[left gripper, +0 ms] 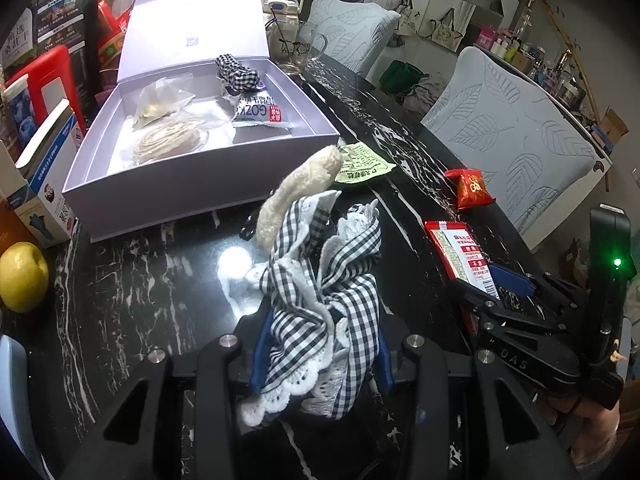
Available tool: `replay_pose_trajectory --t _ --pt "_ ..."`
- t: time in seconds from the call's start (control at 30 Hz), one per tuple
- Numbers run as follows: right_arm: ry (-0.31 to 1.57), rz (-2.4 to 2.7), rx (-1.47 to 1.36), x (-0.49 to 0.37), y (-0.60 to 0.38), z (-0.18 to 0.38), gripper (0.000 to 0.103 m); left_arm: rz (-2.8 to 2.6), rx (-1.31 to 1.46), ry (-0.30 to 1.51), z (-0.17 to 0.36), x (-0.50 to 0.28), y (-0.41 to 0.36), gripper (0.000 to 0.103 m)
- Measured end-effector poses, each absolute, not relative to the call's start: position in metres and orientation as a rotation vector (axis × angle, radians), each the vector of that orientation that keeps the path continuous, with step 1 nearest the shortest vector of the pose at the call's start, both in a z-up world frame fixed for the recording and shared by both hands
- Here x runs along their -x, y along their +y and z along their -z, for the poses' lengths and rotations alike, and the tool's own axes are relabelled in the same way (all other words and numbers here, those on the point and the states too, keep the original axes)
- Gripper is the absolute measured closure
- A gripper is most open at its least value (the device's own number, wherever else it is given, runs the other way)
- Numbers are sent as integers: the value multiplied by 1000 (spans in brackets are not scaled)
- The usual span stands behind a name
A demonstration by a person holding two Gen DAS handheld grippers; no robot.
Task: Organize soft objects
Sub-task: 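Carry the scrunchie and snack packet toward the lavender box with both tools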
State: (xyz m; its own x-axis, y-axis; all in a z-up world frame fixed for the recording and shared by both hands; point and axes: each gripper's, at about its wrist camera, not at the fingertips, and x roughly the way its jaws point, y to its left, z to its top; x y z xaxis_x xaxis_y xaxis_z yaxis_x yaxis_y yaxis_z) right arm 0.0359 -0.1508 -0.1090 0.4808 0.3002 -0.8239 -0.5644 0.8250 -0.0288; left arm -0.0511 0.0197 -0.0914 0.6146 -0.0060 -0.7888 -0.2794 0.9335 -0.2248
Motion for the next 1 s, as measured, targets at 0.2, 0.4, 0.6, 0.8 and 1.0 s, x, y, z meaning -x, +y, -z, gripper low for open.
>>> replay_pose_trajectory --t 0.2,0.4,0.6,0.8,1.0 --pt "921 -564 290 -36 -157 107 58 -157 344 905 93 50 21 62" --pt "935 -606 231 -32 -164 104 58 -149 336 899 91 53 18 62" --pt "940 -657 192 -19 -170 98 58 -140 327 887 87 58 15 62" --pt "930 -702 139 -9 -178 88 58 -135 321 865 79 66 10 62" --pt "887 -743 112 1 -182 71 58 -137 312 822 64 76 5 62"
